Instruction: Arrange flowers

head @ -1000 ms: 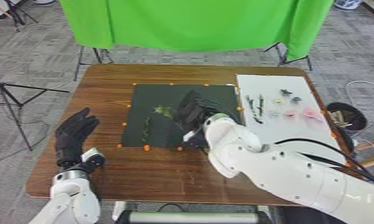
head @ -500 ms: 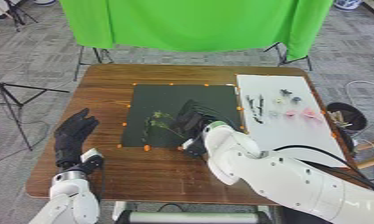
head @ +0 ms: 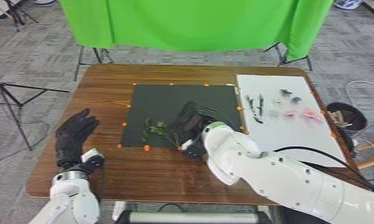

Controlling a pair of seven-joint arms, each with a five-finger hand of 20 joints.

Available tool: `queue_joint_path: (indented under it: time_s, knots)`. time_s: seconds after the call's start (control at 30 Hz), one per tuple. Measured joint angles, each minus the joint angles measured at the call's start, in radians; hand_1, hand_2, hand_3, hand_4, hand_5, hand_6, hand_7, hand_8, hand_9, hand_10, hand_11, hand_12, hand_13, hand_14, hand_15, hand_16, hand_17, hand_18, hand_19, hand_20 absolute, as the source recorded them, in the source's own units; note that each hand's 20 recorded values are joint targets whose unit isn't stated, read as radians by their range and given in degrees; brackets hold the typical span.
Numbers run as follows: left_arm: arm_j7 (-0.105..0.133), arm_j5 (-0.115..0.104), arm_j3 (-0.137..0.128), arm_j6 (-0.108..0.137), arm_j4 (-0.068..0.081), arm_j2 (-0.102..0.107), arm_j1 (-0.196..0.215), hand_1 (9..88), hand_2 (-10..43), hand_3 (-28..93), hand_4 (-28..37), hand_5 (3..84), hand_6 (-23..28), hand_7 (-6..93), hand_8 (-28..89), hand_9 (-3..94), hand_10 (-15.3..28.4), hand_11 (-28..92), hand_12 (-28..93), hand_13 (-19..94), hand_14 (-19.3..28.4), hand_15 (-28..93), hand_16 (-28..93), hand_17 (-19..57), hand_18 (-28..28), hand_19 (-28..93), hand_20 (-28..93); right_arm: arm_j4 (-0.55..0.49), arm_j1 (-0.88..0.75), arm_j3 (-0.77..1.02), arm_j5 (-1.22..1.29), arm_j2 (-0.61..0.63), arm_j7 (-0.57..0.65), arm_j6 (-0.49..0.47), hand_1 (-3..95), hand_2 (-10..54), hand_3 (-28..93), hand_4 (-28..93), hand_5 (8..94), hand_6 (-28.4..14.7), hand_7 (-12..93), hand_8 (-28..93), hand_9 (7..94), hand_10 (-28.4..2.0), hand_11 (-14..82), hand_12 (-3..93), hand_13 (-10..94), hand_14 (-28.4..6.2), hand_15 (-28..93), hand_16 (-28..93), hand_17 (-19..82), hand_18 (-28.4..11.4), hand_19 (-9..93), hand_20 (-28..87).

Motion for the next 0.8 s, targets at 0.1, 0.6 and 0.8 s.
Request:
queue_joint_path:
  time_s: [0.1,0.6,0.8]
  knots:
    - [0.0,0.0,0.0,0.0,0.0,0.0,0.0,32.5,2.5,76,-16.5,53.6,1.1,22.0,-11,54.1,12.8,27,12,47,15.6,28,-3,16.4,13.7,25,22,0.0,-0.001,0.002,0.004,-0.001,-0.001,0.0,42.5,-9.5,68,-14,82.3,-3.2,18,10,93.7,-10.4,30.0,14.0,94,-2.1,52,11,76,-7.6,84,7]
    - [-0.005,0.004,0.0,-0.005,0.0,0.0,0.0,32.4,2.3,76,-16.1,53.6,1.3,21.6,-10,54.0,13.5,27,12,46,16.3,28,-3,16.1,13.8,24,22,-0.06,-0.022,0.114,-0.079,0.049,-0.083,0.01,44.7,-9.5,62,-11,74.0,-2.6,21,9,88.8,-11.9,19.9,18.7,94,-4.3,37,20,71,-7.7,83,7]
    - [-0.003,0.003,0.0,-0.005,-0.001,0.003,0.001,32.5,2.2,75,-16.0,53.8,1.6,20.9,-10,54.0,13.7,27,12,46,16.6,29,-3,15.9,13.9,25,22,-0.135,-0.059,0.255,-0.267,0.159,-0.12,-0.001,39.1,-9.5,66,-12,70.3,-0.6,19,-1,72.1,-15.3,13.7,17.5,86,-8.3,31,27,60,-12.2,82,20]
